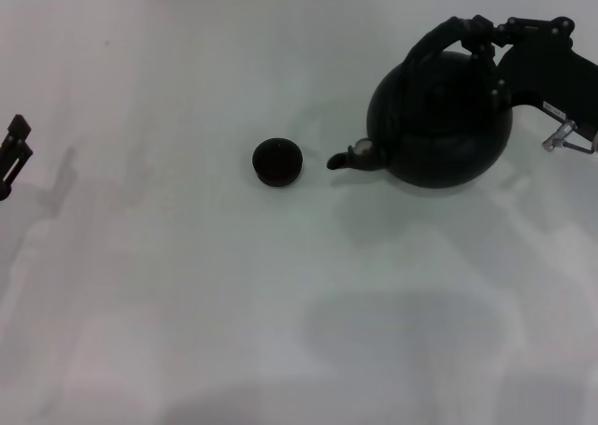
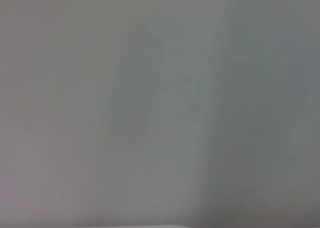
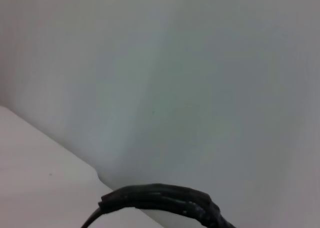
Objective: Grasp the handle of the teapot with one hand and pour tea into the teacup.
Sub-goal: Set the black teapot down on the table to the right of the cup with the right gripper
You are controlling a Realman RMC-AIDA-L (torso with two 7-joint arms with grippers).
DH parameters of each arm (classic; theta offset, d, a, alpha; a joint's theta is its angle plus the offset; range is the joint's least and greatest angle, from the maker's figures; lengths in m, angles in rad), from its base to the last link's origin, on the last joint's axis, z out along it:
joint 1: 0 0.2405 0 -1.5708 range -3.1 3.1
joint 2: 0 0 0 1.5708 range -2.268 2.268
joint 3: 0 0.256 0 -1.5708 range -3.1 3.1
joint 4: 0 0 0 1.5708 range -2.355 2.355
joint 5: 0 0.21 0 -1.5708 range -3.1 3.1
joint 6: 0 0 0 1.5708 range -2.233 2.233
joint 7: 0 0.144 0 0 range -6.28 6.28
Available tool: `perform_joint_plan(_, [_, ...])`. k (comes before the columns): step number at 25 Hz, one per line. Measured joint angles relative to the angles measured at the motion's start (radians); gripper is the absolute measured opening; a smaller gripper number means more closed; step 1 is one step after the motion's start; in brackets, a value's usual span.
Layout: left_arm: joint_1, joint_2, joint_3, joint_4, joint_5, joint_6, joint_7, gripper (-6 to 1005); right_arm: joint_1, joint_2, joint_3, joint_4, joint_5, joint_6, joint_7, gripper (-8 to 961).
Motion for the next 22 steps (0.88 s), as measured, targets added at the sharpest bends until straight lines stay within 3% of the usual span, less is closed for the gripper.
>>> perform_joint_plan(22, [-0.01, -0.003, 0.0, -0.002, -0.001, 0.011, 0.0, 770, 0.07, -0.003, 0.039, -0.187, 0.1, 0.087, -0.096, 107])
